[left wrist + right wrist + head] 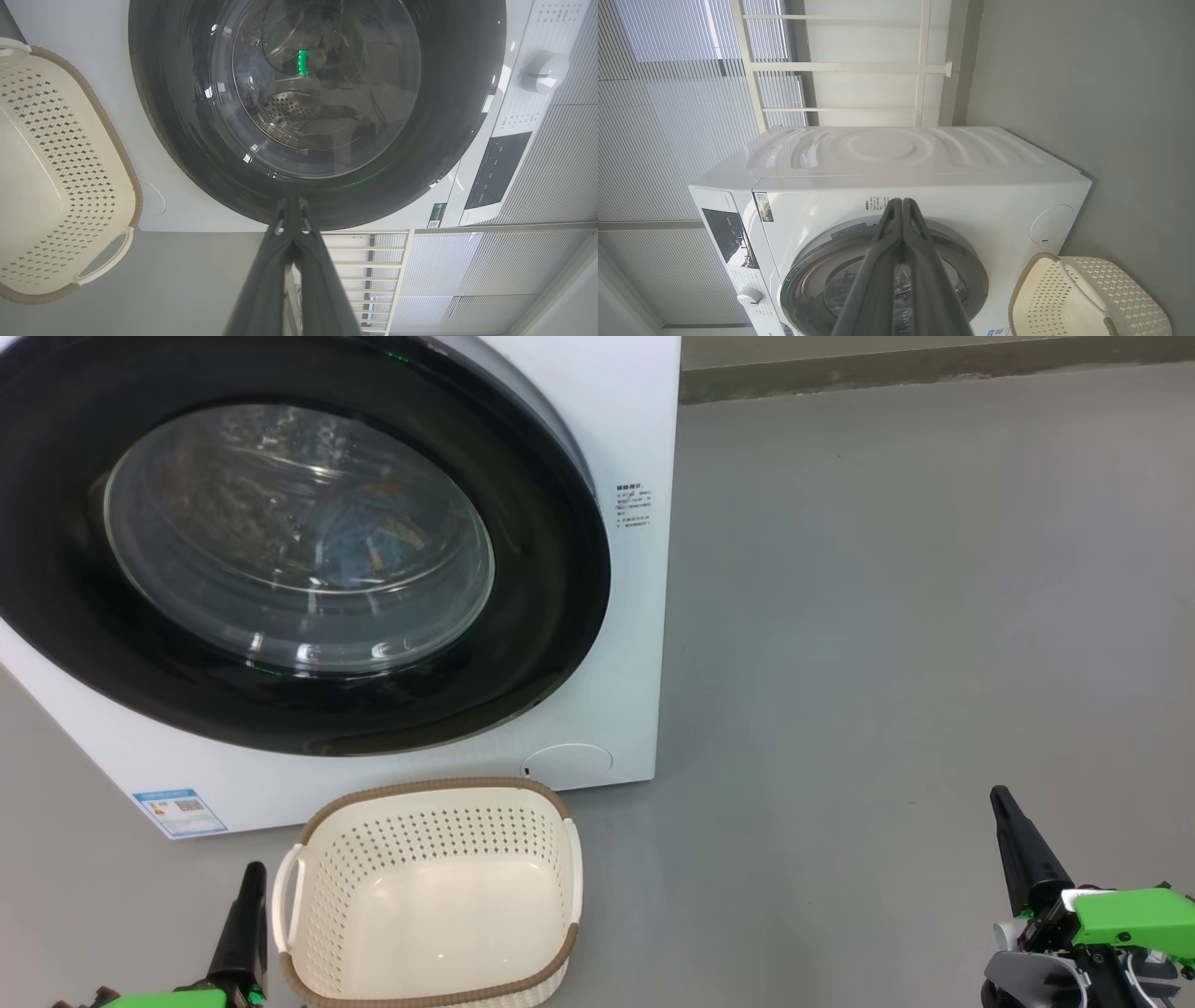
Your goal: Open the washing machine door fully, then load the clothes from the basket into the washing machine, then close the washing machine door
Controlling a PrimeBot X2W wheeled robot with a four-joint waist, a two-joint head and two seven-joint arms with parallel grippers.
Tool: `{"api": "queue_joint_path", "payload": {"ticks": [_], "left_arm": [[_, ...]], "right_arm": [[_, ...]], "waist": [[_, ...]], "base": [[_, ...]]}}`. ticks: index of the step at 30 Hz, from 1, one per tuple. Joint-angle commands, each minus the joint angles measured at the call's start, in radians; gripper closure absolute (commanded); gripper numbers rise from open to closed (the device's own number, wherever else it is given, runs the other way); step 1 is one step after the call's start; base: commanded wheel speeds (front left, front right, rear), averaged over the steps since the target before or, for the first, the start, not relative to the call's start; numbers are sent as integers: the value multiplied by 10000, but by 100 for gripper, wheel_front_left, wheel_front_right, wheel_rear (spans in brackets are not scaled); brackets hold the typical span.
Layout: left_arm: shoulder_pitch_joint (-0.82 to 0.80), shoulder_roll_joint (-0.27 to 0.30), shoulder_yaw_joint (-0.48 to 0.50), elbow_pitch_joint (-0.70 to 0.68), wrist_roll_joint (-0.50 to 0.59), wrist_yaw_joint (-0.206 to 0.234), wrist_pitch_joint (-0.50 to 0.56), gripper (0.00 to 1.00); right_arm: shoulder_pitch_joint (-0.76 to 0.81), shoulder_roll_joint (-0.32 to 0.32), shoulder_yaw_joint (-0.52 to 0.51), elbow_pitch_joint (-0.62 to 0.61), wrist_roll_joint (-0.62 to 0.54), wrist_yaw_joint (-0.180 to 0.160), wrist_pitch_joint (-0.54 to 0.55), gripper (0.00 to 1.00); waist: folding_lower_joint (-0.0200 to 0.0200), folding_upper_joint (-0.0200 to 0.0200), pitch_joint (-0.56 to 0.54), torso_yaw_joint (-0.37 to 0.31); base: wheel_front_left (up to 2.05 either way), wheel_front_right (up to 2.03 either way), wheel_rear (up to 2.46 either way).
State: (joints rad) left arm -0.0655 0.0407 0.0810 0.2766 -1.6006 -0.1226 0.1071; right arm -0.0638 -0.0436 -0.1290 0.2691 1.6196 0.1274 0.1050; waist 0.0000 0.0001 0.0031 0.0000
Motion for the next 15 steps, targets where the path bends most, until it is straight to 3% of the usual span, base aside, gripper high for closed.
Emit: {"api": "queue_joint_path", "payload": {"ticks": [1, 15], "left_arm": [[-425, 95, 328, -314, -80, -81, 61, 100], [-425, 95, 327, -314, -80, -81, 61, 100]], "right_arm": [[-437, -100, 190, -246, -79, 33, 51, 100], [-438, -93, 180, -245, -87, 33, 59, 100]], "waist": [[0, -1, 0, 0], [0, -1, 0, 0]], "base": [[0, 0, 0], [0, 0, 0]]}}
